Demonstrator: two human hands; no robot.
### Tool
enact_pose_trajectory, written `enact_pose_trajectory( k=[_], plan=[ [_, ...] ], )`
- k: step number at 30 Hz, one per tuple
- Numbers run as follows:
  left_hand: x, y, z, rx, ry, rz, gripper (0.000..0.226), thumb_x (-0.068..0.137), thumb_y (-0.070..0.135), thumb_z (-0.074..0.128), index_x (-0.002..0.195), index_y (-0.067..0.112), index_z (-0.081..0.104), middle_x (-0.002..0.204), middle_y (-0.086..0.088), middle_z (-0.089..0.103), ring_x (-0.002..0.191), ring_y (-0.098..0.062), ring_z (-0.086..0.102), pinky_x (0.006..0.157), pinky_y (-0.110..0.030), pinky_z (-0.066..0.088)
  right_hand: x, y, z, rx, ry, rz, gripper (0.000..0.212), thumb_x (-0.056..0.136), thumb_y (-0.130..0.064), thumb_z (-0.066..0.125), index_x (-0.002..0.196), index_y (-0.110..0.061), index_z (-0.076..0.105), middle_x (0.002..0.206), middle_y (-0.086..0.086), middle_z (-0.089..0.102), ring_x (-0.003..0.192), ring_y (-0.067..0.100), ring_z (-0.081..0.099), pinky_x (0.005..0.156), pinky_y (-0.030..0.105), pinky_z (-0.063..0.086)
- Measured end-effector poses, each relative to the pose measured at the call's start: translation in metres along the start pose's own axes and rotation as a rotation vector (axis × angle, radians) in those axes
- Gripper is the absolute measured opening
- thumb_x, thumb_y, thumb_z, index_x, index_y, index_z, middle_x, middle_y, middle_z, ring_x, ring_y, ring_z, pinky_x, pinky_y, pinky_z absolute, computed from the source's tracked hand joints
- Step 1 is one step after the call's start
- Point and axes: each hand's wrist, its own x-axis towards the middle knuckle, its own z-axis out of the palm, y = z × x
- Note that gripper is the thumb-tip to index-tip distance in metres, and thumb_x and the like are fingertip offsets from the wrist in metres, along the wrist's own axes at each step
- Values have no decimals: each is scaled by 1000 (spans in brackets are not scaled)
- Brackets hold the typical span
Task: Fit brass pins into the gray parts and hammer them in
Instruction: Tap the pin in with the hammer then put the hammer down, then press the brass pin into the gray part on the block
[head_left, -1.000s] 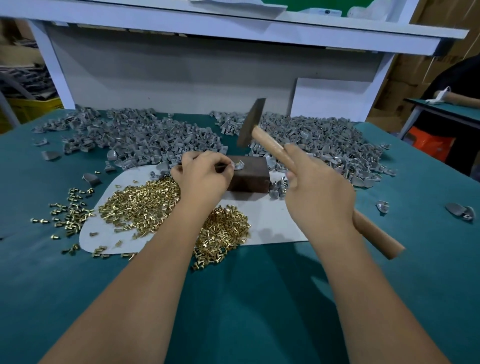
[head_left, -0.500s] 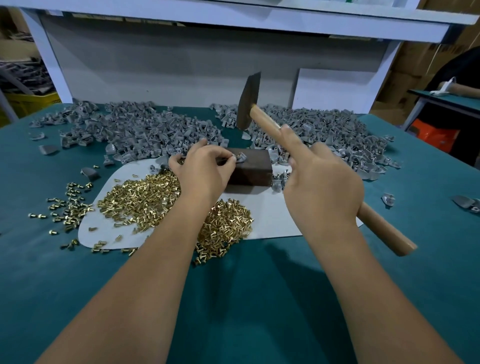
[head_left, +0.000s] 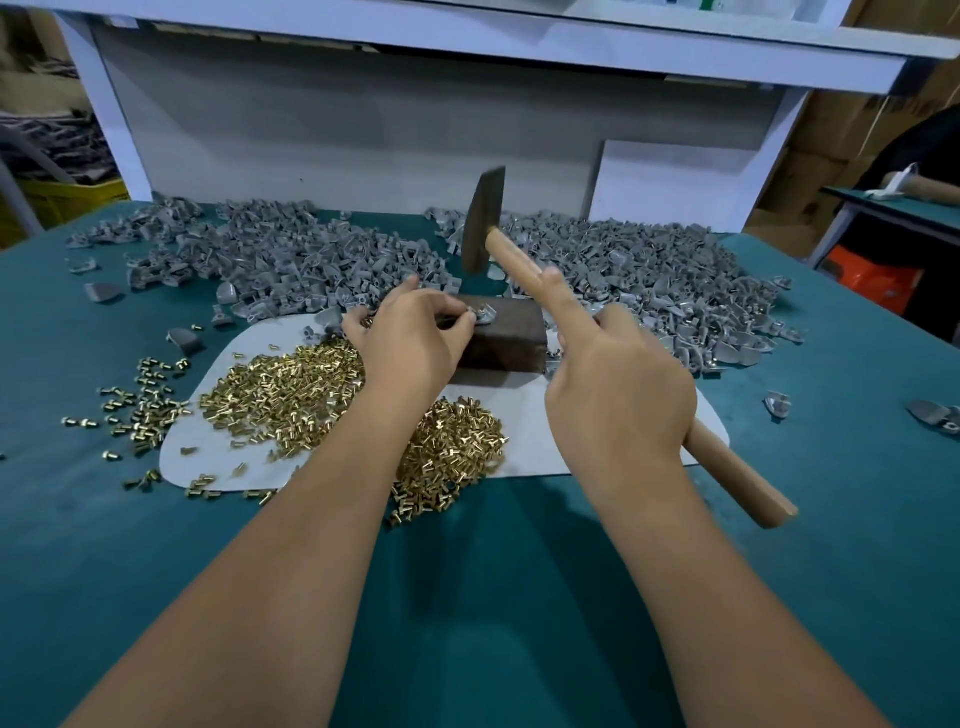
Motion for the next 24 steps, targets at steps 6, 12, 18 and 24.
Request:
enact_pose_trajectory(
  k=[6,12,18,24],
  plan=[
    [-2,1,-4,-81,-1,-16,9,89,37,68,87,36,76,104,26,68,136,-6,40,110,-53,17,3,5,1,-25,-90,33,68,90,-16,55,145,-42,26,94,3,55,64,21,36,48,27,19],
    [-4,2,-6,-72,-23,-6,10,91,37,66,91,35,77,106,23,68,137,-8,39,109,-51,18,4,4,2,-46,-137,-8,68,91,-18,53,145,-43,22,97,2,55,65,21,37,45,27,18],
    [-4,3,-4,-63,-10,-1,12,90,34,68,79,38,74,99,25,68,138,-7,38,109,-54,18,5,6,3,-51,-86,29,68,91,-17,53,146,-41,22,86,1,46,61,21,35,44,26,18],
    [-3,3,-4,-72,-16,-11,11,88,33,70,79,38,74,102,24,69,139,-8,37,109,-54,16,3,5,2,-79,-57,19,67,90,-17,54,146,-40,25,93,2,56,62,20,34,46,27,15]
  ],
)
